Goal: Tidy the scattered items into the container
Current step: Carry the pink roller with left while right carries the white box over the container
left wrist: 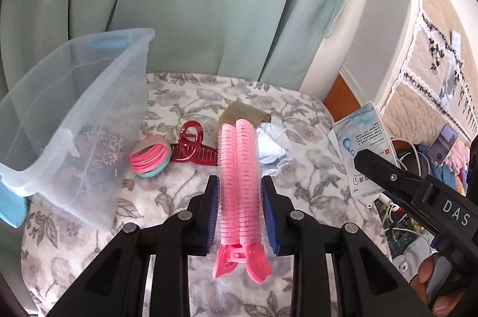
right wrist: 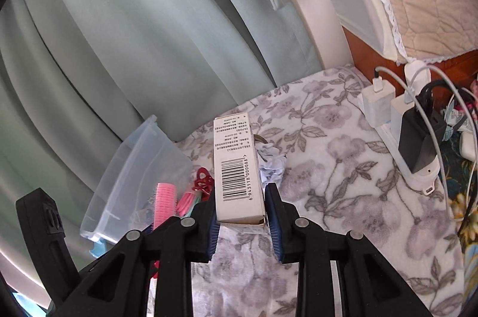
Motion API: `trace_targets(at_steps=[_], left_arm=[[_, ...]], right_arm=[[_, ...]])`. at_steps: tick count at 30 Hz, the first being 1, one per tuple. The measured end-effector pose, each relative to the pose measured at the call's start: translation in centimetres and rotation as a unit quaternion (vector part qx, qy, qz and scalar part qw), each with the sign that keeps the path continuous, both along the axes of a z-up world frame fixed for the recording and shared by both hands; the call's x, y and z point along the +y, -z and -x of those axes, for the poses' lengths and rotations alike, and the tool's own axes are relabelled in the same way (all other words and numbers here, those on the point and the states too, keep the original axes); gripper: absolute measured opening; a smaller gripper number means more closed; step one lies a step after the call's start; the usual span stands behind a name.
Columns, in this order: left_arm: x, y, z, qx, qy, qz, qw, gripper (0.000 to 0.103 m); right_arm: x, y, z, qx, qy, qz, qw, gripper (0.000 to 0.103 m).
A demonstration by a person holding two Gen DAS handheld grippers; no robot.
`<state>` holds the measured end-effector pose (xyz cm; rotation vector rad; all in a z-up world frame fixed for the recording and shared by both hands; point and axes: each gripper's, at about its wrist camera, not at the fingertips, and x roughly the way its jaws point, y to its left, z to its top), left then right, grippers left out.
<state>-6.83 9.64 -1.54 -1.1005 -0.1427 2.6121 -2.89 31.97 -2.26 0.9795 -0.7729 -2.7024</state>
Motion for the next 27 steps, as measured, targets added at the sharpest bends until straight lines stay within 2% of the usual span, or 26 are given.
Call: trace_targets(at_steps=[4, 13, 19, 27], left_arm=[[-1.7, -2.7, -2.2, 0.036, -0.003, -0.018, 0.9992, 0.029], [-5.2, -7.6, -5.3, 0.112, -0.024, -0.042, 0.9925, 0.029], [-8.3, -9.8, -6.3, 0.135, -0.047, -0.066, 0.9875, 0.029], [-11.1, -11.7, -7.0, 0.167, -0.07, -0.072, 0.9807, 0.029]], right_arm=[[-1.4, -3.4, -2.3, 0.037, -0.008, -0.01, 0.999, 0.031], [-4.6, -8.8, -5.9, 0.104, -0.031, -0.018, 0.994, 0.031], [-6.4, -11.4, -7.4, 0.142, -0.055, -0.02, 0.988, 0.031], [-9.1, -14.0, -7.8, 0.171, -0.088, -0.03, 0.981, 0.031]])
